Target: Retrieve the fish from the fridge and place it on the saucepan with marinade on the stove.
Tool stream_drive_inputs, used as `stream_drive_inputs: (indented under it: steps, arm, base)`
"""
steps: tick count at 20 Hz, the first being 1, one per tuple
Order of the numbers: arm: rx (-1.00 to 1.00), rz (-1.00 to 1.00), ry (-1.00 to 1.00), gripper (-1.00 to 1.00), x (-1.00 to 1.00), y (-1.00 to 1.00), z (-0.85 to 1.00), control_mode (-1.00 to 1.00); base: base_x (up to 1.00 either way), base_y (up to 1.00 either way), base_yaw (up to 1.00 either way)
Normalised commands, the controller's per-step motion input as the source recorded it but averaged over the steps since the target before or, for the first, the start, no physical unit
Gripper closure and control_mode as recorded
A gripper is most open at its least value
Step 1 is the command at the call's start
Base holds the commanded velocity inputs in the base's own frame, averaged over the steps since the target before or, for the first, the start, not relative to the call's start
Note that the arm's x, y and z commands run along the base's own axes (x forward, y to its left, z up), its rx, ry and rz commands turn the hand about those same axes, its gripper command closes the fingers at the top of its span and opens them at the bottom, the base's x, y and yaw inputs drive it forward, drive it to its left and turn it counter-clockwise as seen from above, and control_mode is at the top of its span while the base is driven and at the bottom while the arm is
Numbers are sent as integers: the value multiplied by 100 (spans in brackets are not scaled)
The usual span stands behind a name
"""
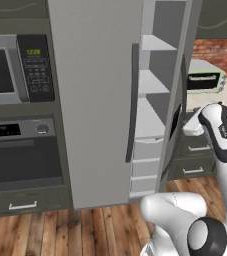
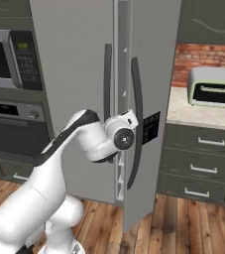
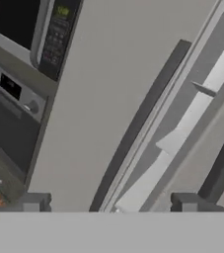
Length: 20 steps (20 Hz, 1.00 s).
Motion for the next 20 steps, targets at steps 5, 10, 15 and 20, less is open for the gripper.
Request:
stream_drive_inputs:
  steps: [5,10,15,20]
  arm:
    - [-21,-42,16,-100,6,46,16,-100]
    - [-25,-30,11,-100,18,61,6,-100]
    - [-28,-18,13,-100,23,29,1,-100]
    - [-19,-11,9,-100,33,8,2,-100]
  base:
    - [0,0,0]
    - [0,0,0]
    - [0,0,0]
    - [0,0,0]
